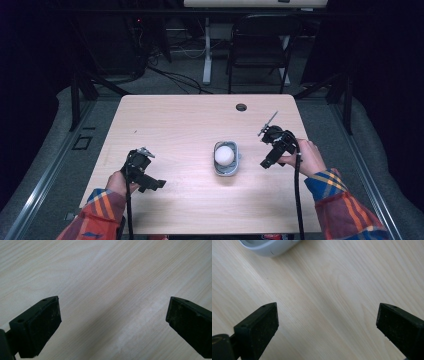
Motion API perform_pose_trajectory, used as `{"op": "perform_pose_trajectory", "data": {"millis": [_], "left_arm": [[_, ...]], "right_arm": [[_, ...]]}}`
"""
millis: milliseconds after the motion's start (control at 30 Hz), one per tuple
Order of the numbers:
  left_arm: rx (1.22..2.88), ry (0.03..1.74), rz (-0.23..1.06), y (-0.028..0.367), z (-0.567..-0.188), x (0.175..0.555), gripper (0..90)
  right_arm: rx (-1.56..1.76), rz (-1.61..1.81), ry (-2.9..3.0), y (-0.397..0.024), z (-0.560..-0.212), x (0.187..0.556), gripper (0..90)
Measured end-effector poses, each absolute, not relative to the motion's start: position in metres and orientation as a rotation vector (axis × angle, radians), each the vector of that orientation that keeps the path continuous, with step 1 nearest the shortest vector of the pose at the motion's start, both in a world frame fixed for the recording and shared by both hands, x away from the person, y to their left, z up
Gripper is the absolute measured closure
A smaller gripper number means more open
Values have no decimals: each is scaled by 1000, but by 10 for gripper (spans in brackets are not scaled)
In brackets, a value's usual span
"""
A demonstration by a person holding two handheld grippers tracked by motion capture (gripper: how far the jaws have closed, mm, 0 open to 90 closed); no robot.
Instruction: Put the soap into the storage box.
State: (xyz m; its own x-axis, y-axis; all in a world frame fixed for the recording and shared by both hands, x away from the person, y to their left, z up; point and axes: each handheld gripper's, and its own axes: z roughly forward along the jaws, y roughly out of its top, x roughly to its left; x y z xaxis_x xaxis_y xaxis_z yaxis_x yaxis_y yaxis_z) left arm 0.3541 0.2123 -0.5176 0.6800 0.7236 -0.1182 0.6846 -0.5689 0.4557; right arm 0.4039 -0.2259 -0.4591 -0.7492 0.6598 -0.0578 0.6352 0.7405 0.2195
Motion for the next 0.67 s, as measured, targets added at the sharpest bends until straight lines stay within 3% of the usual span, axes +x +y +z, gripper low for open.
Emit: {"op": "perform_pose_trajectory", "data": {"millis": [667], "left_arm": [[2436,1066,115,211,-517,353,0]], "right_arm": [[1259,201,2702,-296,-520,362,36]]}}
